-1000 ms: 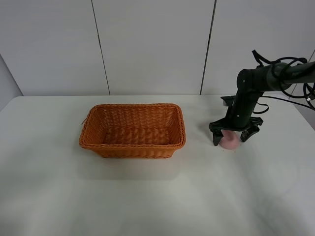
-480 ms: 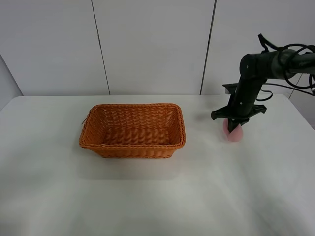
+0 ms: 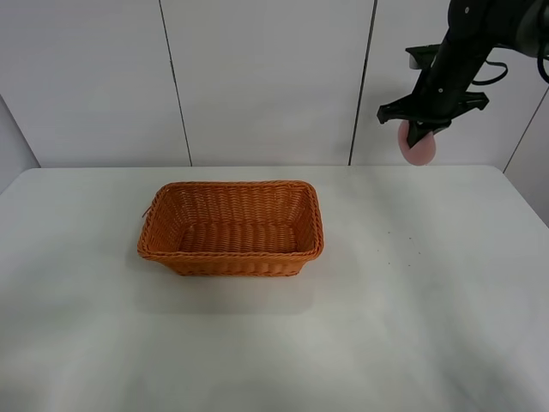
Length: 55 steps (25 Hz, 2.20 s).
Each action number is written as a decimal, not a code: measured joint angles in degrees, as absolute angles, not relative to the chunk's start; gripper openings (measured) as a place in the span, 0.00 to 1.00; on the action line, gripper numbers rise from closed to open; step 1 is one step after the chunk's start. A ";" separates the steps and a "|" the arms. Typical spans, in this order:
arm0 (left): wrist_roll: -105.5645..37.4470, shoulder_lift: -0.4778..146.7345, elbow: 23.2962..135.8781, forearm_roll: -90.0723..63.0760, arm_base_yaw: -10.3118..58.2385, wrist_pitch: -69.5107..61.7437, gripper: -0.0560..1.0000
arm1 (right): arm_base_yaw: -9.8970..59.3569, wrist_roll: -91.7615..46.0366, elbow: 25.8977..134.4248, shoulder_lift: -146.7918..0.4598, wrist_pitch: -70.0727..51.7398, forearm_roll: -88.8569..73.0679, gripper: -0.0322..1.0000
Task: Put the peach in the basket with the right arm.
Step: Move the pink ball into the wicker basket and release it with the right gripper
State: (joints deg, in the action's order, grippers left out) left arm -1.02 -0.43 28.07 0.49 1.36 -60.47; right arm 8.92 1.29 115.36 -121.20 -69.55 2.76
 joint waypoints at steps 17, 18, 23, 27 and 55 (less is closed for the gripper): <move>-1.02 -0.43 28.07 0.49 1.36 -60.47 0.99 | 36.59 4.05 115.56 -122.33 -65.66 2.60 0.03; -1.02 -0.43 28.07 0.49 1.36 -60.47 0.99 | 37.57 4.12 115.61 -122.94 -64.47 2.58 0.03; -1.02 -0.43 28.07 0.49 1.36 -60.47 0.99 | 40.14 4.74 115.61 -128.75 -58.11 2.55 0.03; -1.02 -0.43 28.07 0.49 1.36 -60.47 0.99 | 40.14 6.28 115.61 -134.51 -53.48 3.61 0.03; -1.02 -0.43 28.07 0.49 1.36 -60.47 0.99 | 33.39 4.23 136.27 -134.92 -69.52 -1.91 0.71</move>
State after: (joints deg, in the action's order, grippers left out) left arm -1.02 -0.43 28.07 0.49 1.36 -60.47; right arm 33.39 4.23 136.27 -134.92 -69.52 -1.91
